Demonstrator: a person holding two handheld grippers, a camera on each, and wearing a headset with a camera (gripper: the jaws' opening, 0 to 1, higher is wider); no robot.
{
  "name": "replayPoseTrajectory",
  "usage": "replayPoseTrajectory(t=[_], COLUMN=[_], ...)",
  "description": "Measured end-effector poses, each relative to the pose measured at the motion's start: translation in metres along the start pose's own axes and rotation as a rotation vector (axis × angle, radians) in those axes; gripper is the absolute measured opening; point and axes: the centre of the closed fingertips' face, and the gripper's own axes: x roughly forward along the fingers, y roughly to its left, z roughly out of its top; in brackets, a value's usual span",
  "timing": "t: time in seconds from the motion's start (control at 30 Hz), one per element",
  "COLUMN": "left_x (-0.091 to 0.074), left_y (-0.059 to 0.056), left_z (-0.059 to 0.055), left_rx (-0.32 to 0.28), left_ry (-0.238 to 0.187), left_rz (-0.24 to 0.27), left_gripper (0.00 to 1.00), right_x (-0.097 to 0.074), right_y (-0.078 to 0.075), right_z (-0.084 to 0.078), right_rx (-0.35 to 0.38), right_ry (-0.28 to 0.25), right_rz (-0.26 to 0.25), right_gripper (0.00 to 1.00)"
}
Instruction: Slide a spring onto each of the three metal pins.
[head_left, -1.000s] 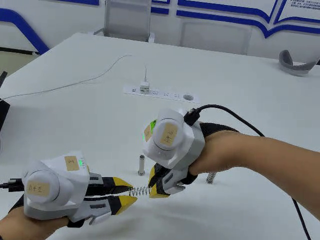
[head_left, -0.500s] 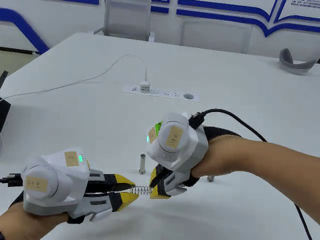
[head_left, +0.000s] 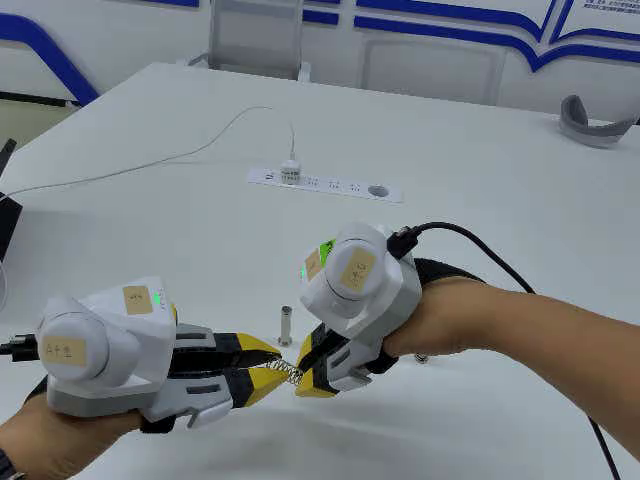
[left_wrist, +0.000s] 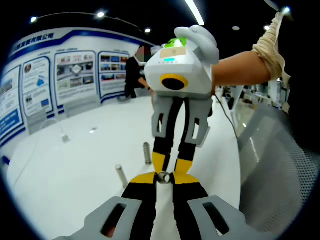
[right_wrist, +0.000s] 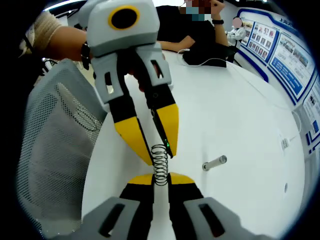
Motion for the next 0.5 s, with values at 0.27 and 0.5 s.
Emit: replayPoseTrajectory(t=[0.27, 0.5], left_x=[0.003, 0.004], left_y=[-0.003, -0.007], left_z=[0.012, 0.011], left_rx=[0.001, -0.005], left_ry=[-0.031, -0.029], left_rz=[-0.009, -0.014], left_gripper=[0.10, 0.10], right_x=[0.000, 0.001], right_y=[0.002, 0.005], right_z=[0.011, 0.010], right_rx=[0.030, 0.039], right_ry=[-0.049, -0.052], right_rz=[0.005, 0.003], right_gripper=[0.12, 0.12])
